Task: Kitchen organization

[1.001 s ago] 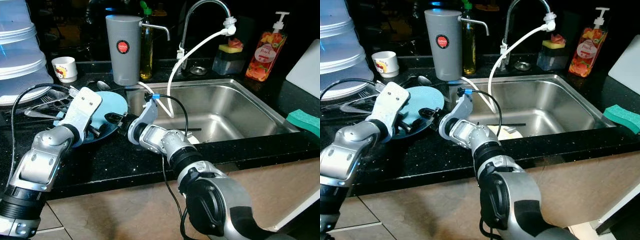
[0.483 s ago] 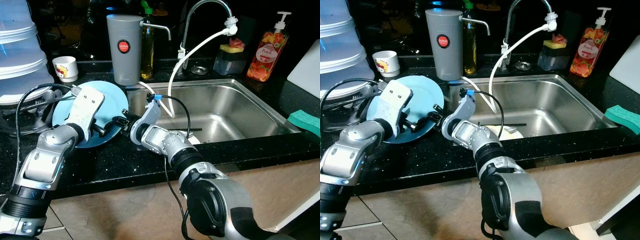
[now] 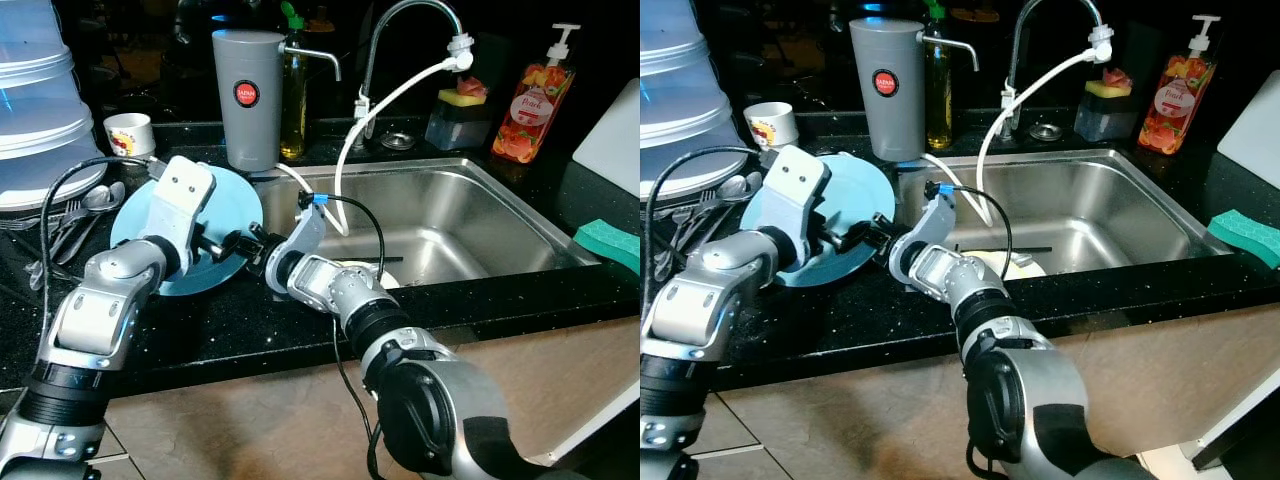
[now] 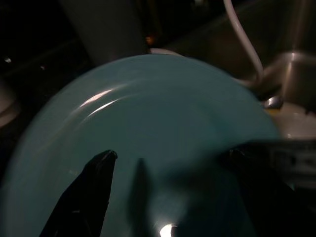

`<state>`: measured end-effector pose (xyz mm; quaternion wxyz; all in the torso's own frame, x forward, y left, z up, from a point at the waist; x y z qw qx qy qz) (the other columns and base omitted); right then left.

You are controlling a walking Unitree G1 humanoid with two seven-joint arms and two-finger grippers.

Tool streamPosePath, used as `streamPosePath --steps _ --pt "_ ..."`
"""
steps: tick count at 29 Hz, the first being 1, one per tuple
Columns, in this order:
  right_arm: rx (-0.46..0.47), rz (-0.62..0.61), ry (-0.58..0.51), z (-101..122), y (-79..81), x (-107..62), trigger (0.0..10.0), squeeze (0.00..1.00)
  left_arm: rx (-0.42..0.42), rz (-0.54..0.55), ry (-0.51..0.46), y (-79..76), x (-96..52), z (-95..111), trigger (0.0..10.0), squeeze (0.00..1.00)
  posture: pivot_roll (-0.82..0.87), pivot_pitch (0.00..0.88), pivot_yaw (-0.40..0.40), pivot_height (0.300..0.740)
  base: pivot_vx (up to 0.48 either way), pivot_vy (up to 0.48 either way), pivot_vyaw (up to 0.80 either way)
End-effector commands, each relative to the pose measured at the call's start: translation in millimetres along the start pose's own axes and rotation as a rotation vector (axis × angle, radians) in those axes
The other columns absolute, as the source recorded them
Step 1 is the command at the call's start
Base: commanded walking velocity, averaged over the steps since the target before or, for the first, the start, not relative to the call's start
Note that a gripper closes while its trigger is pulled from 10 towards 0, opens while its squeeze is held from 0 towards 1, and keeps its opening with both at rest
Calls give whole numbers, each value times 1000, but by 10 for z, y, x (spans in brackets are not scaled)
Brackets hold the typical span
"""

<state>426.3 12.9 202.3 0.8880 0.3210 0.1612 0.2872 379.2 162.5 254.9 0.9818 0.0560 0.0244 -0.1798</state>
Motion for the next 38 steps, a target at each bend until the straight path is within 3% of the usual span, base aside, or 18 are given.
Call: streamPosePath --steps 1,4,6,8,9,10,11,12,15,18,20,21,24,27,29,32,37,38 --pt "-52 -147 -35 93 -390 -129 0 0 -21 -11 -58 -14 -1 100 10000 0 45 59 -14 740 0 0 0" --pt "-61 -198 -179 467 -552 -266 0 0 -58 -54 -88 -104 5 149 10000 0 46 56 -12 740 0 0 0" --pt "-48 -205 -235 620 -596 -330 0 0 -63 -85 -86 -164 5 144 10000 0 46 56 -12 740 0 0 0" --pt "-48 -205 -235 620 -596 -330 0 0 -63 -85 -86 -164 5 144 10000 0 46 56 -12 740 0 0 0" --pt "-36 -218 -300 801 -663 -424 0 0 -65 -115 -89 -224 4 147 10000 0 44 53 -7 740 0 0 0" --pt "-36 -218 -300 801 -663 -424 0 0 -65 -115 -89 -224 4 147 10000 0 44 53 -7 740 0 0 0" --pt "-68 -245 -364 991 -741 -542 0 0 -65 -136 -93 -269 7 156 10000 0 42 53 -4 740 0 0 0" --pt "-68 -245 -364 991 -741 -542 0 0 -65 -136 -93 -269 7 156 10000 0 42 53 -4 740 0 0 0" --pt "-261 -330 -441 1289 -871 -776 0 0 -54 -169 -85 -338 23 132 10000 0 38 47 1 740 0 0 0" --pt "-315 -347 -446 1321 -883 -806 0 0 -54 -178 -79 -353 23 116 10000 0 36 45 2 740 0 0 0" --pt "-473 -413 -485 1419 -924 -916 0 0 -83 -234 -72 -463 13 84 10000 0 31 36 3 740 0 0 0" --pt "-473 -413 -485 1419 -924 -916 0 0 -83 -234 -72 -463 13 84 10000 0 31 36 3 740 0 0 0" --pt "-640 -469 -493 1449 -965 -1008 0 0 -138 -335 -50 -655 -10 42 10000 0 31 31 2 740 0 0 0" --pt "-662 -477 -484 1428 -983 -1016 0 0 -136 -372 -36 -722 -25 18 10000 0 30 28 3 740 0 0 0" --pt "-745 -504 -441 1350 -1038 -1029 0 0 -97 -474 29 -885 -83 -86 10000 0 27 24 7 740 0 0 0" --pt "-817 -525 -404 1288 -1075 -1036 0 0 -74 -527 83 -960 -125 -167 10000 0 25 22 10 740 0 0 0" --pt "-887 -542 -364 1235 -1113 -1044 314 0 -40 -510 134 -920 -121 -259 10000 0 26 20 11 740 0 0 0" --pt "-902 -533 -338 1207 -1118 -1031 4863 0 -33 -494 141 -895 -114 -274 10000 0 26 20 11 740 0 0 0"
Point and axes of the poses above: a point about 5 cm out from each wrist's last joint towards the gripper, its own x axis pointing out of the wrist towards the gripper, its own z axis along the axis of the wrist's last joint, y = z × x, the point moved 4 cm from there along x, pointing out of the wrist towards the gripper, and after that the axes turned 12 degrees about -x, right-handed, at the moved point
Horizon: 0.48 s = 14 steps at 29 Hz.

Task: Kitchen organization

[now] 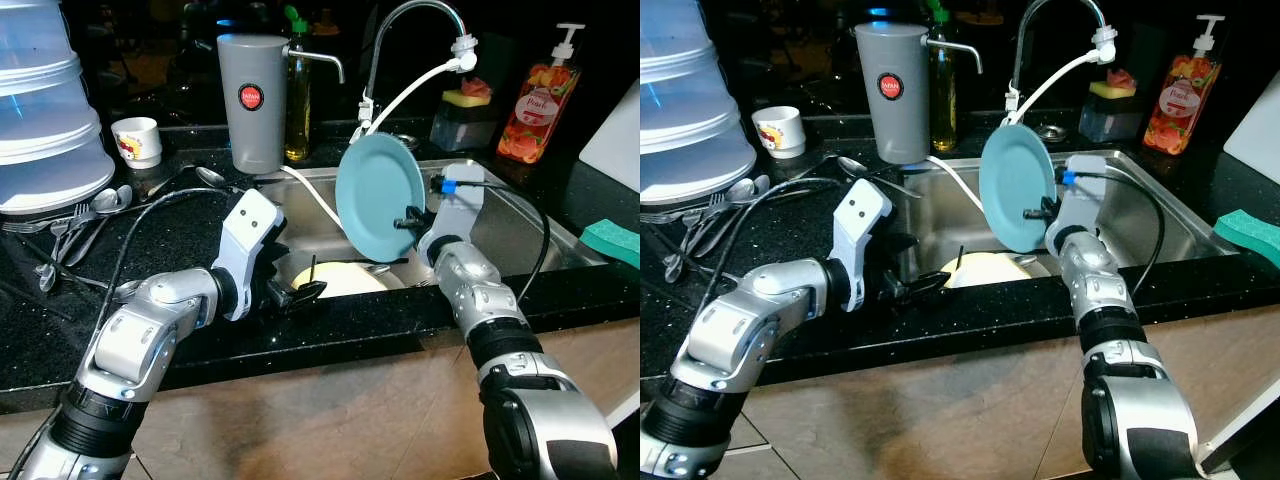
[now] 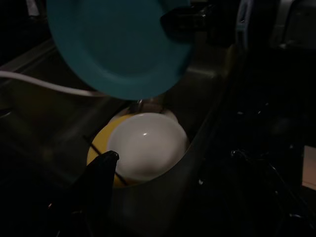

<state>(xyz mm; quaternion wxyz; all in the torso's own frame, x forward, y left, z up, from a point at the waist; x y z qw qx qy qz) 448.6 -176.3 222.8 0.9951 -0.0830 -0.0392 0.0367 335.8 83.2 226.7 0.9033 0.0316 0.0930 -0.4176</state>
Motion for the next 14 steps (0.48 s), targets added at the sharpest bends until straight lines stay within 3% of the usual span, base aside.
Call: streamPosePath --steps 1,2,3,4,5,6,7,10,11,12,14 --pt "-38 2 -15 51 -28 -5 4863 0 9 17 40 25 -11 -76 10000 0 26 20 11 740 0 0 0" --pt "-38 2 -15 51 -28 -5 4863 0 9 17 40 25 -11 -76 10000 0 26 20 11 740 0 0 0" --pt "-59 30 -5 35 8 -5 10000 0 6 35 44 56 -17 -83 10000 0 28 19 9 740 0 0 0" --pt "-59 30 -5 35 8 -5 10000 0 6 35 44 56 -17 -83 10000 0 28 19 9 740 0 0 0" --pt "-68 65 2 30 54 -3 10000 224 2 58 43 95 -23 -82 10000 0 28 22 8 740 0 0 0" --pt "-68 65 2 30 54 -3 10000 224 2 58 43 95 -23 -82 10000 0 28 22 8 740 0 0 0" --pt "-74 87 7 27 85 -4 10000 1000 -3 80 43 129 -32 -80 10000 0 28 22 8 740 0 0 0" --pt "-81 99 11 29 104 -2 10000 1000 -9 134 30 212 -47 -57 10000 0 31 27 5 740 0 0 0" --pt "-84 90 10 35 99 1 10000 851 -12 169 13 264 -62 -25 10000 0 31 27 5 740 0 0 0" --pt "-83 75 -2 70 88 9 10000 0 -15 226 -12 352 -92 26 10000 0 38 32 0 740 0 0 0" --pt "-83 64 -11 96 80 14 10000 0 -16 264 -27 409 -115 60 10000 0 38 32 0 740 0 0 0"
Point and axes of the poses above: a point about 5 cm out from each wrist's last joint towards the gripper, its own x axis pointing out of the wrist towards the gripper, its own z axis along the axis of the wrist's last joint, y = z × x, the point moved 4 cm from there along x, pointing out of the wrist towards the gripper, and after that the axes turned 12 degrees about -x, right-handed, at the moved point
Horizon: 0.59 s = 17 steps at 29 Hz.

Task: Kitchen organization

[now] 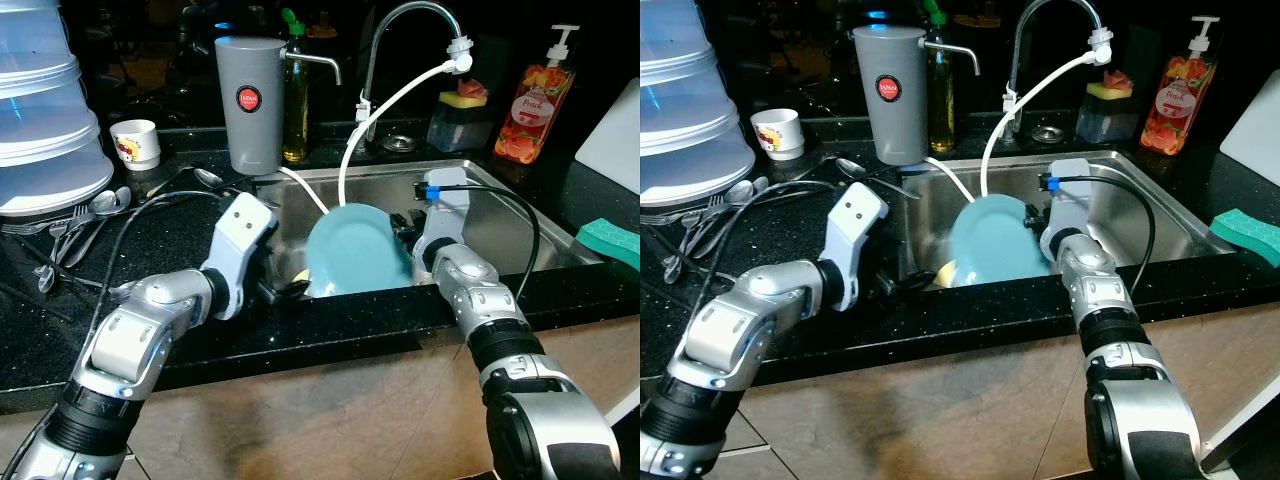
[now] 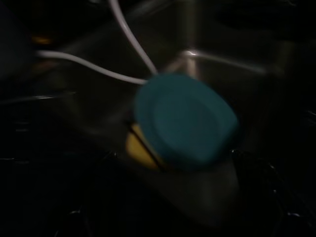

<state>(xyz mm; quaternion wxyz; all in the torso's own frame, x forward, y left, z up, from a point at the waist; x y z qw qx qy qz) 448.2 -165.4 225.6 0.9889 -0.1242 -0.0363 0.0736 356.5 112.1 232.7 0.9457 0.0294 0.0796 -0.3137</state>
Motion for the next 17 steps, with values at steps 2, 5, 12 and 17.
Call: streamPosePath --steps 2,5,12,17 --pt "6 -25 -29 89 -36 10 10000 0 -4 95 -26 154 -19 63 10000 0 41 33 -1 740 0 0 0" --pt "28 -36 -78 199 -38 18 10000 0 -29 289 -116 451 -93 211 10000 0 43 38 -4 740 0 0 0" --pt "70 42 -136 343 160 32 10000 0 -118 774 -155 1443 -583 188 10000 1000 47 54 -15 740 0 0 0" --pt "79 113 -132 334 374 30 10000 0 -113 930 -106 1915 -852 108 10000 1000 40 77 -9 740 0 0 0"
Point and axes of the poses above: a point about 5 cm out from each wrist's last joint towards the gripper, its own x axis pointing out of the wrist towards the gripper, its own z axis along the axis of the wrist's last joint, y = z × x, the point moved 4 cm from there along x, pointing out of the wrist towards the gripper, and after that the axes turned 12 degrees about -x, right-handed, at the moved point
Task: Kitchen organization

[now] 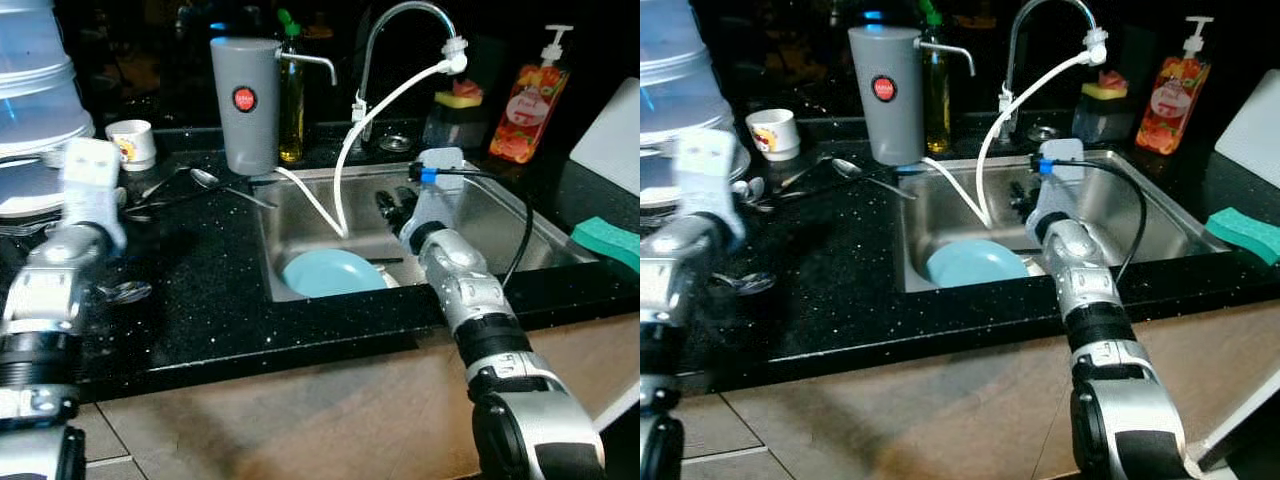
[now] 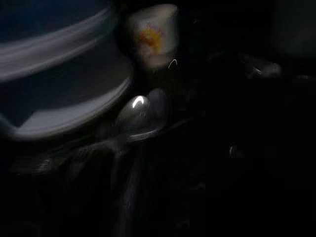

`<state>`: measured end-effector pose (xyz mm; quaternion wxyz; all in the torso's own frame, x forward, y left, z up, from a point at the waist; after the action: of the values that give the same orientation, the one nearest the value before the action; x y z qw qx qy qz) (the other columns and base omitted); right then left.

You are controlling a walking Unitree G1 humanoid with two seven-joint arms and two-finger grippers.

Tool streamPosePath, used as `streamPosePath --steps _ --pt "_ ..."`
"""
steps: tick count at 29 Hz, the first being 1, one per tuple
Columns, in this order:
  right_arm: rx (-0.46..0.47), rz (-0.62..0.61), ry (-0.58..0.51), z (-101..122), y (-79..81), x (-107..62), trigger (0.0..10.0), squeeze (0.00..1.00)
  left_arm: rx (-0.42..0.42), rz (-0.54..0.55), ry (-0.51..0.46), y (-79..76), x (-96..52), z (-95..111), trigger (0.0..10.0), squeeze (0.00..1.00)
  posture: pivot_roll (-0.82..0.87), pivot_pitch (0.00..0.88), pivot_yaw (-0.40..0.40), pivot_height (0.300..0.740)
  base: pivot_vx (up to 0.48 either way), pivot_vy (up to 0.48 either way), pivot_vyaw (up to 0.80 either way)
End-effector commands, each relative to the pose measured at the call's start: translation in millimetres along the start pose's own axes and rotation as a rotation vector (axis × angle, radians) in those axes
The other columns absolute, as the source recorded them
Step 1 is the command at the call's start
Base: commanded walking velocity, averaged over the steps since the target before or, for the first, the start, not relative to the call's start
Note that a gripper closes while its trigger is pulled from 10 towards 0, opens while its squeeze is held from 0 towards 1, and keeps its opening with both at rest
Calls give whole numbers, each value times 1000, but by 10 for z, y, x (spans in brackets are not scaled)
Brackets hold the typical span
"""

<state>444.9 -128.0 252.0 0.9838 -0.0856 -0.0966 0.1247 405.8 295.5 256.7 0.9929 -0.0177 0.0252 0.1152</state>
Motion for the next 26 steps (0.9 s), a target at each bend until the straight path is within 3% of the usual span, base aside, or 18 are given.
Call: streamPosePath --steps 1,2,4,5,6,7,11,12,13,16,17,18,19,25,26 --pt "12 28 7 -19 76 -5 10000 0 23 65 -1 186 35 29 10000 1000 40 77 -9 740 0 0 0" --pt "16 42 10 -26 134 -8 10000 0 43 141 5 389 58 53 10000 1000 34 85 -3 740 0 0 0" --pt "16 42 10 -26 134 -8 10000 0 43 141 5 389 58 53 10000 1000 34 85 -3 740 0 0 0" --pt "19 51 11 -34 175 -15 10000 0 54 199 8 550 62 74 10000 1000 32 90 1 740 0 0 0" --pt "19 51 11 -34 175 -15 10000 0 54 199 8 550 62 74 10000 1000 32 90 1 740 0 0 0" --pt "25 53 14 -51 202 -34 10000 0 75 249 2 743 50 122 10000 1000 31 107 3 740 0 0 0" --pt "33 50 25 -88 197 -58 10000 0 81 264 -19 854 58 180 10000 1000 34 123 3 740 0 0 0" --pt "33 51 28 -97 198 -68 10000 0 72 269 -20 881 61 184 10000 710 33 132 4 740 0 0 0" --pt "35 52 31 -105 202 -74 10000 0 71 271 -17 898 62 180 10000 0 33 132 4 740 0 0 0" --pt "36 53 36 -121 211 -93 10000 0 46 264 -7 918 70 151 10000 0 32 146 7 740 0 0 0" --pt "37 52 39 -129 213 -100 10000 0 44 267 -3 933 69 139 9216 0 32 146 7 740 0 0 0" --pt "37 52 42 -136 216 -112 10000 0 50 270 -1 950 70 130 2471 0 28 153 10 740 0 0 0" --pt "35 51 45 -140 217 -122 10000 0 44 271 3 963 69 118 0 0 27 158 11 740 0 0 0" --pt "30 42 52 -154 203 -147 10000 0 4 312 14 1063 42 60 0 0 24 163 14 740 0 0 0" --pt "28 40 52 -154 197 -156 10000 0 2 320 17 1085 35 47 2863 0 19 168 16 740 0 0 0"
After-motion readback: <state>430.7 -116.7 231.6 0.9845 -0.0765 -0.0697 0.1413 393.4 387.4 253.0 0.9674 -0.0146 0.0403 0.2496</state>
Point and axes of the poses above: a point about 5 cm out from each wrist's last joint towards the gripper, its own x axis pointing out of the wrist towards the gripper, its own z axis along the axis of the wrist's last joint, y = z × x, the point moved 4 cm from there along x, pointing out of the wrist towards the gripper, and after that the axes turned 12 degrees about -x, right-handed, at the moved point
